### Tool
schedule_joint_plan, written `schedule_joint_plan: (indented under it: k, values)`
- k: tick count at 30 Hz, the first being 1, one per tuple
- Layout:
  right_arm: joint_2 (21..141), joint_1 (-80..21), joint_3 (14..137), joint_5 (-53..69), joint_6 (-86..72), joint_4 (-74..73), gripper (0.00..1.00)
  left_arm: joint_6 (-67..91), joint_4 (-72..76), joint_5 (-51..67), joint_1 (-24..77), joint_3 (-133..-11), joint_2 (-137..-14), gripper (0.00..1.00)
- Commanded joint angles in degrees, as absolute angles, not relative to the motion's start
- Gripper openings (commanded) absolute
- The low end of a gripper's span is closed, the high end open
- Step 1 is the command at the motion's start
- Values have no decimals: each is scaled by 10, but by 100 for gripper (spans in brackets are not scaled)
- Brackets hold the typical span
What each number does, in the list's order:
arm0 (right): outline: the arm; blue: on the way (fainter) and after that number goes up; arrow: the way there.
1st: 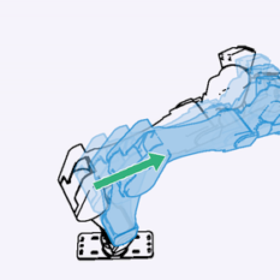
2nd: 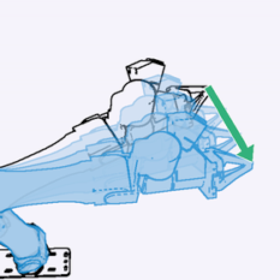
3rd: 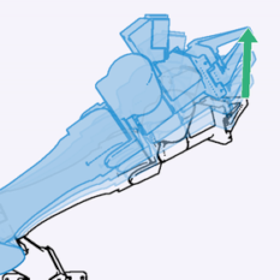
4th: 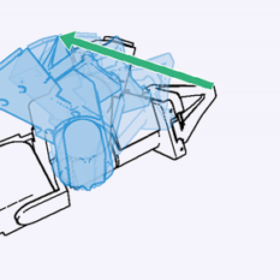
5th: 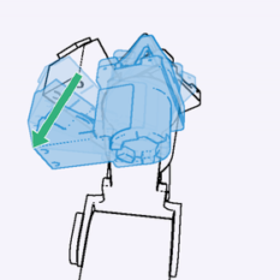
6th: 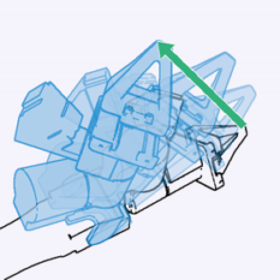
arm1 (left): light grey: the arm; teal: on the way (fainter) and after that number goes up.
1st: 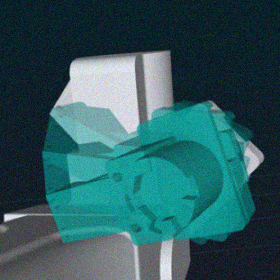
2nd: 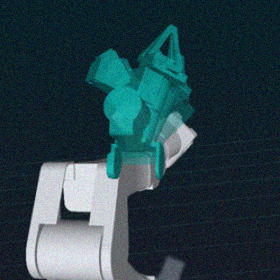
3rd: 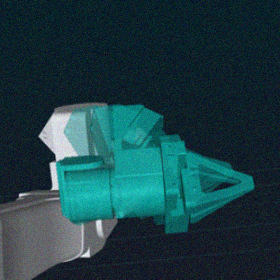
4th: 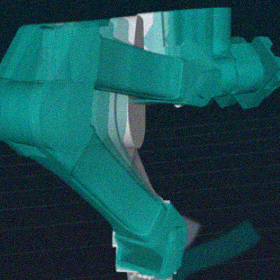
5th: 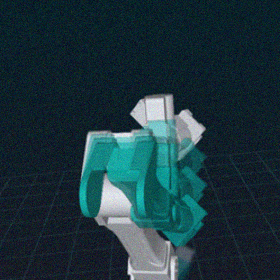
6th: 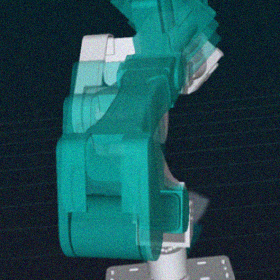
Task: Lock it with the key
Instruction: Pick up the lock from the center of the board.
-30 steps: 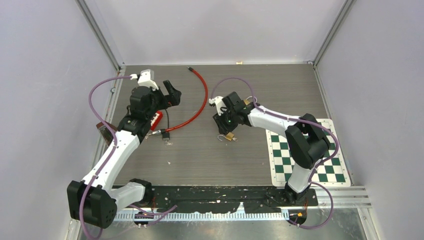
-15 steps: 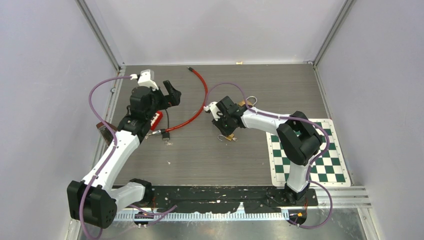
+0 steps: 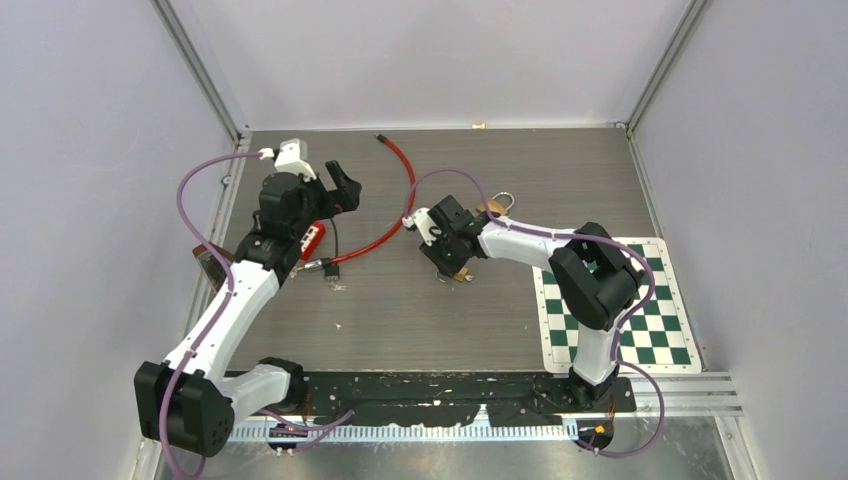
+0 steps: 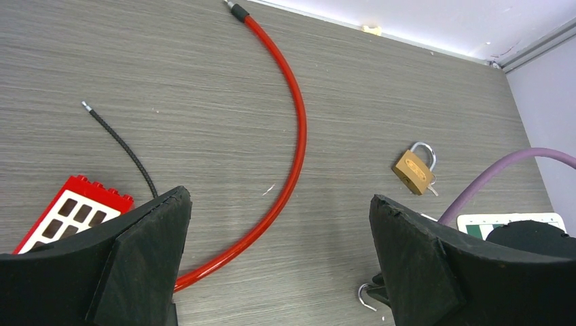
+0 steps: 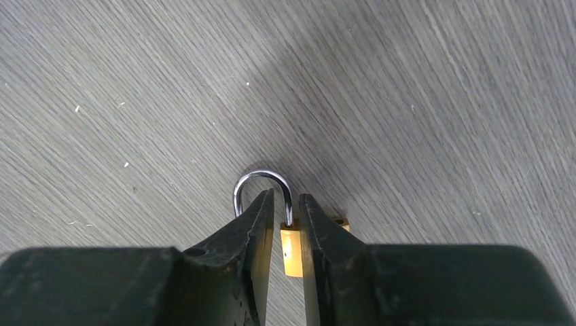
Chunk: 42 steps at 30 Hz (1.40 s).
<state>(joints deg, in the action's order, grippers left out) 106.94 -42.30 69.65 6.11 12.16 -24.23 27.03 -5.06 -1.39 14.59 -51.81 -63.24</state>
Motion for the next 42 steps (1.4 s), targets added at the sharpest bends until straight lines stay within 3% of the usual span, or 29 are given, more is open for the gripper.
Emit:
schedule_joint_plan:
  k: [1,9,11,13,19,27,37,42]
  values:
    - [1077,-428,714,58,132,-229,28,267,-47,-12,142,-535,-632,100]
    - [1095,-440,703,3,134,-200,24,264,-52,-18,143,-539,-633,100]
    - [1093,-443,701,-14,133,-199,11,263,-53,-18,142,-540,-632,100]
    - [1085,-443,696,-22,131,-192,6,261,-54,-21,142,-539,-633,100]
    - [1028,-443,678,-57,110,-137,5,252,-51,-12,142,-529,-629,99]
    - [960,-435,656,-9,70,-45,5,249,-34,-3,142,-488,-610,99]
    - [883,-426,670,16,3,56,5,253,114,231,144,-425,-607,89]
    - [847,-420,720,26,-32,57,5,243,136,286,151,-445,-578,84]
